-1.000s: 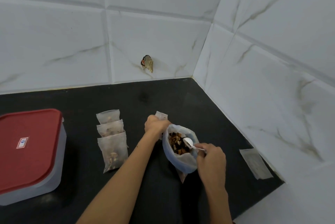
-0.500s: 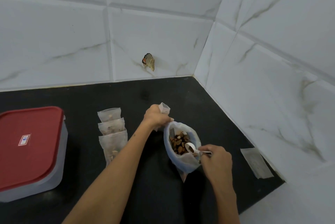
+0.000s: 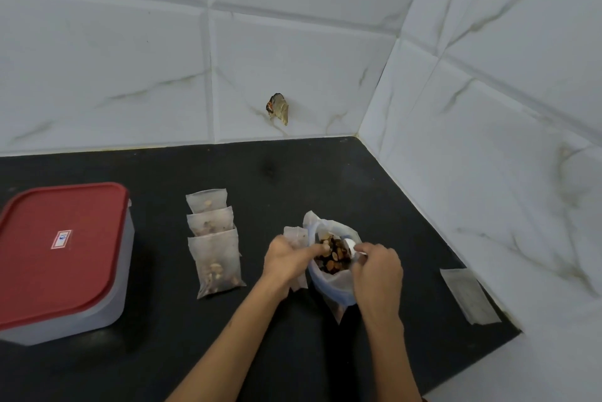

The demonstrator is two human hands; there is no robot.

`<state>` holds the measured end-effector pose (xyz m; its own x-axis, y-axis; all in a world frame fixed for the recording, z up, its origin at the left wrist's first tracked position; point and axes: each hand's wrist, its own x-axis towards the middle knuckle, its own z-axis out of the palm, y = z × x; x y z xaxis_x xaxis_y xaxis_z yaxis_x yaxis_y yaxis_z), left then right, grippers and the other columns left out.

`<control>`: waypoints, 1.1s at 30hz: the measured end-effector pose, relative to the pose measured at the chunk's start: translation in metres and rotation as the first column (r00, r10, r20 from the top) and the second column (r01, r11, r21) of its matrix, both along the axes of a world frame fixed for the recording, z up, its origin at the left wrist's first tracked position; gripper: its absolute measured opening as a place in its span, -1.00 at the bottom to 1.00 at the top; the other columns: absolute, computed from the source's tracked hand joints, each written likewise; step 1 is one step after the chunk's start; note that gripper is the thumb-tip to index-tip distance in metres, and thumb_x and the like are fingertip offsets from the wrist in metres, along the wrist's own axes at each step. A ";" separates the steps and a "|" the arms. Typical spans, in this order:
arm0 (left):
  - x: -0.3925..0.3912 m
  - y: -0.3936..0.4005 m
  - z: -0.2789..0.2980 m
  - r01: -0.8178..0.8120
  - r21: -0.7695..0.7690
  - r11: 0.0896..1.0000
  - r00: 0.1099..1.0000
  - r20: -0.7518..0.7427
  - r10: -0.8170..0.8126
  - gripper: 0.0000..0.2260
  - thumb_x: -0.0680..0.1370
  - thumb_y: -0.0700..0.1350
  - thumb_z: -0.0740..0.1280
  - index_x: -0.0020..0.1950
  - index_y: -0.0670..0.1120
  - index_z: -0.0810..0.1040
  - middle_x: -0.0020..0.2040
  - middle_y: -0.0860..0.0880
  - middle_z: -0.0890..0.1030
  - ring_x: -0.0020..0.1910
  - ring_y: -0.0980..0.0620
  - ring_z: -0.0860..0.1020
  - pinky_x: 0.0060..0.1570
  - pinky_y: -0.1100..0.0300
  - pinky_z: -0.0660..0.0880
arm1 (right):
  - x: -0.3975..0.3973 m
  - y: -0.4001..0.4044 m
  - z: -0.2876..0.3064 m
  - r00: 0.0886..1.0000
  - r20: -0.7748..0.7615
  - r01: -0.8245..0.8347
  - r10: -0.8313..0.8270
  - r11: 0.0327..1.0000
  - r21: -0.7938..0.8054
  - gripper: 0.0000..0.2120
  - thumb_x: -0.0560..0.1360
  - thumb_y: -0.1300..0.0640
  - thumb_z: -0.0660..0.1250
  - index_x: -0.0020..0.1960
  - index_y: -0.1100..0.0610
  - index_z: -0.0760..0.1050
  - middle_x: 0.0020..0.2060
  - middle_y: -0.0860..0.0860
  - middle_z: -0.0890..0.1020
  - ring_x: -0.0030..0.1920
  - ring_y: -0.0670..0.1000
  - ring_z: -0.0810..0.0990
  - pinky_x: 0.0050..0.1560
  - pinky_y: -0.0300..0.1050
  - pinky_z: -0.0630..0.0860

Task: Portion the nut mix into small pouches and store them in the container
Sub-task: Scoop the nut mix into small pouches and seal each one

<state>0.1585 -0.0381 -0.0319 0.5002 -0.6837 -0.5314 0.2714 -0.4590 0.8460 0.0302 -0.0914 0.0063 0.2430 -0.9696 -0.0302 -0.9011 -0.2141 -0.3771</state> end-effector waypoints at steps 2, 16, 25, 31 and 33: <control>-0.005 0.002 -0.007 -0.064 -0.058 0.996 0.993 -0.099 0.058 -0.61 0.35 -0.10 0.53 0.13 -0.12 0.56 -0.04 -0.12 0.68 -0.04 -0.05 0.66 0.01 -0.10 0.61 | 0.005 0.002 -0.003 0.998 0.035 -0.045 0.044 0.999 0.028 -0.72 0.56 0.19 0.24 0.25 0.03 0.51 -0.06 -0.07 0.40 -0.09 -0.15 0.34 -0.07 -0.28 0.34; -0.008 0.015 -0.012 -0.181 -0.178 0.967 0.948 -0.294 0.123 -0.69 0.45 -0.30 0.38 0.19 -0.19 0.52 0.01 -0.20 0.66 -0.01 -0.10 0.67 -0.08 0.01 0.63 | 0.010 0.003 -0.003 0.991 0.087 -0.099 0.098 0.995 0.008 -0.73 0.54 0.22 0.27 0.21 0.05 0.54 0.07 0.01 0.54 -0.05 -0.13 0.44 0.03 -0.24 0.46; -0.014 0.013 -0.004 -0.097 -0.244 0.965 0.980 -0.190 0.050 -0.64 0.40 -0.22 0.45 0.18 -0.15 0.55 -0.01 -0.15 0.68 -0.01 -0.05 0.67 0.09 -0.07 0.59 | 0.005 -0.019 -0.004 0.899 0.371 0.091 -0.232 0.929 0.360 -0.87 0.48 0.28 0.31 -0.16 0.19 0.63 -0.29 -0.04 0.55 -0.26 -0.10 0.49 -0.26 -0.17 0.47; -0.013 0.014 0.001 -0.067 -0.233 0.970 0.981 -0.193 0.021 -0.27 0.04 0.01 0.52 0.20 -0.11 0.54 0.03 -0.16 0.67 0.00 -0.08 0.67 -0.02 -0.09 0.62 | -0.004 -0.024 -0.013 0.715 0.491 0.101 -0.499 0.768 0.633 -0.79 0.44 0.38 0.30 -0.18 0.15 0.66 -0.20 0.12 0.68 -0.09 0.05 0.60 0.04 -0.03 0.53; -0.011 0.015 -0.001 -0.058 -0.237 0.970 0.976 -0.220 0.004 -0.35 0.13 -0.08 0.55 0.22 -0.12 0.53 0.04 -0.17 0.67 0.01 -0.10 0.67 -0.02 -0.11 0.62 | -0.006 -0.025 -0.010 0.660 0.525 0.059 -0.537 0.734 0.676 -0.80 0.45 0.41 0.29 -0.16 0.20 0.64 -0.24 0.13 0.66 -0.20 0.01 0.55 -0.09 -0.12 0.49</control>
<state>0.1476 -0.0233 -0.0327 0.4146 -0.7904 -0.4509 0.4707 -0.2378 0.8497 0.0239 -0.1162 -0.0034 0.1254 -0.8300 -0.5434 -0.3250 0.4832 -0.8130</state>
